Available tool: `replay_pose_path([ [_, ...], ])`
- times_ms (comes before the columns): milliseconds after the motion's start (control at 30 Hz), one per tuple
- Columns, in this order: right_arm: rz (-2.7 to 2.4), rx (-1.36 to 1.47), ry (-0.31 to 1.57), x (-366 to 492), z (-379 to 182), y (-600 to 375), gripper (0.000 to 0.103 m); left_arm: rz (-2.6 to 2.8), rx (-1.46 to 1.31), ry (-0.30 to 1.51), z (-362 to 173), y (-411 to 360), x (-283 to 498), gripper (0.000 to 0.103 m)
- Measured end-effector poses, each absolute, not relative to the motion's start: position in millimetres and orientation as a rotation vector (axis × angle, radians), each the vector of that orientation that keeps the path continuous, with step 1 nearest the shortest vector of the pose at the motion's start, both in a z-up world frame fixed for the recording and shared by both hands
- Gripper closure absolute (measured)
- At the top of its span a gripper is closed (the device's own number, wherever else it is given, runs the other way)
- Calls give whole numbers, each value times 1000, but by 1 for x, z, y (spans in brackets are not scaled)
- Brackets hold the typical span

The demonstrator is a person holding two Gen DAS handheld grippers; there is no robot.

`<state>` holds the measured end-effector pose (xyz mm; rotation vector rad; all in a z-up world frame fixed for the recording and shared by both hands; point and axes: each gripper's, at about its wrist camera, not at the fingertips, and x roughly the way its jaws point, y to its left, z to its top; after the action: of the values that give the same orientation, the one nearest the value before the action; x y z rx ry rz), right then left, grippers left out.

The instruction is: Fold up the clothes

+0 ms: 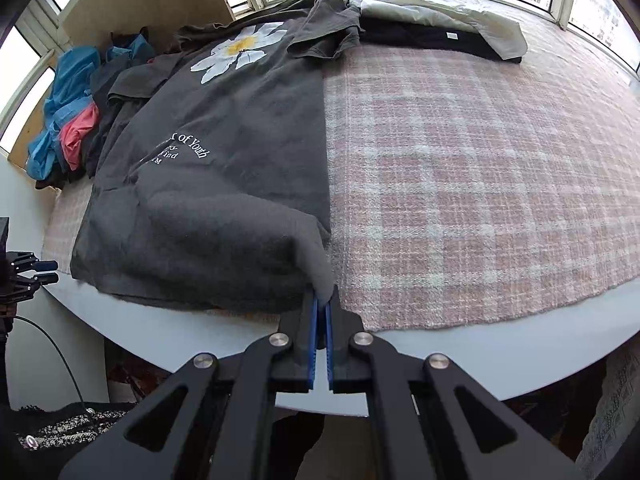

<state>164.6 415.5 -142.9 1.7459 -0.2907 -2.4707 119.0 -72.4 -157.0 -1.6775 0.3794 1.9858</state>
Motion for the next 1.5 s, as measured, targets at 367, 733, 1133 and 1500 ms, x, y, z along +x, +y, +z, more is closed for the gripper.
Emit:
replay_pose_path([
  [367,-2464,1715,-282,167,-140,411,99,1956,-1788,400,-188,-39,101,74],
  [733,-2488,1629,-332,165,-131,416,84,1962,-1777,244,-177,-78,86,97],
  [1133,-2342,1489,-276,225,-154,379,73,2167,-1730,-21,-112,-143,53,97],
  [1500,-2325,1432,87,209,-181,331,80,2117,-1759,14,-122,-133,41,97],
])
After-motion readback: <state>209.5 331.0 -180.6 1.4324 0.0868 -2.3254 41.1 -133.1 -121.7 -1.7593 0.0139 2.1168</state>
